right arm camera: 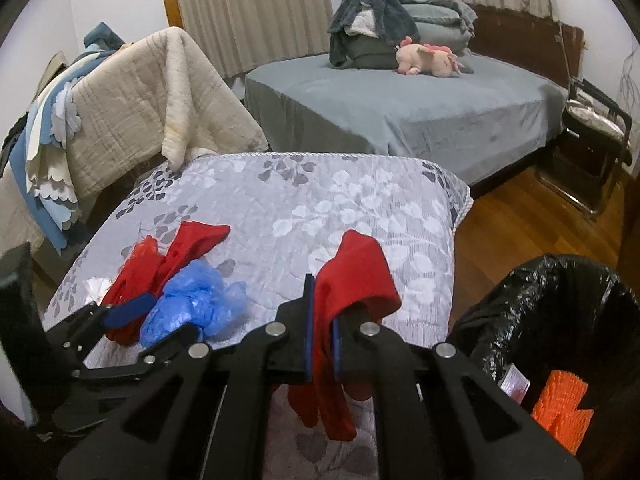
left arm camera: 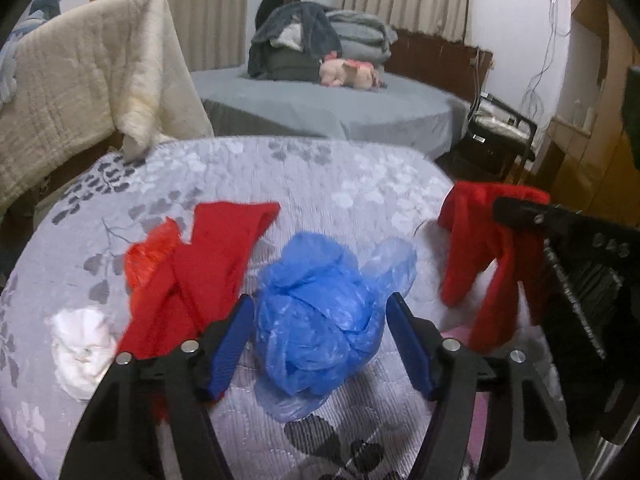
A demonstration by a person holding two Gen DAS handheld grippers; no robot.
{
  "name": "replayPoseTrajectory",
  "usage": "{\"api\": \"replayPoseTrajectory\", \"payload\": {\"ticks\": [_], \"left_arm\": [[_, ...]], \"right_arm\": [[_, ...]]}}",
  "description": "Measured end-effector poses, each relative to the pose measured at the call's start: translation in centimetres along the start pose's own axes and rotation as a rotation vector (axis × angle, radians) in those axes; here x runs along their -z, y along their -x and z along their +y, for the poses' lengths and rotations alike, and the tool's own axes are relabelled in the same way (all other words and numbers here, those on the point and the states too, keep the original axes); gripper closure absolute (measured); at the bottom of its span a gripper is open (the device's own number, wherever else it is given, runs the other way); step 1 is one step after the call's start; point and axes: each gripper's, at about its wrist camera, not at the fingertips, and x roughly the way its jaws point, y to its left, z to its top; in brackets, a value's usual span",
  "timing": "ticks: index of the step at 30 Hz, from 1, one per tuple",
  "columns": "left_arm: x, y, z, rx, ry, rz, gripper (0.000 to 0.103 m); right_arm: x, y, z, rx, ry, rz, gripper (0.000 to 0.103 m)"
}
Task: Collect trash
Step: 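Grasp the blue plastic bag with the left tool while the right tool holds the red cloth, then carry the blue bag and red cloth over the bin and release both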
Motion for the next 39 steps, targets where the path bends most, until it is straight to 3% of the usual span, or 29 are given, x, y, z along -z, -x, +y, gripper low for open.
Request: {"api": "replayPoseTrajectory", "payload": {"ticks": [3,5,11,29,39], "left_arm": [[0.0,-0.9,-0.1,-0.003,0.012,0.035,0.036],[-0.1,-1.3,-0.2,0.005,0.011,0.056,0.048],[-0.4,-0.5,-0.9,0.009,0.01,0.031,0.057],[-4.6,5.9,-3.2,0.03,0.0,-0.1,0.057],[-5.2,8.6,-6.7,0.09,-0.028,-0.14,0.057]], "right_arm": [[0.3,0.1,-0.2,-0.006,-0.011,0.004,0.097],[0.3,0.2,-0.4,-0.011,-0.017,0.002,0.097],[0.0,1.4,-0.4,-0.02,-0.025,-0.02,0.097],[-2.1,8.8,-0.6,-0.014,0.0,-0.152,0.097],[-1.0,13.0,-2.6,0.035,-0.009,-0.189,0.097]]}}
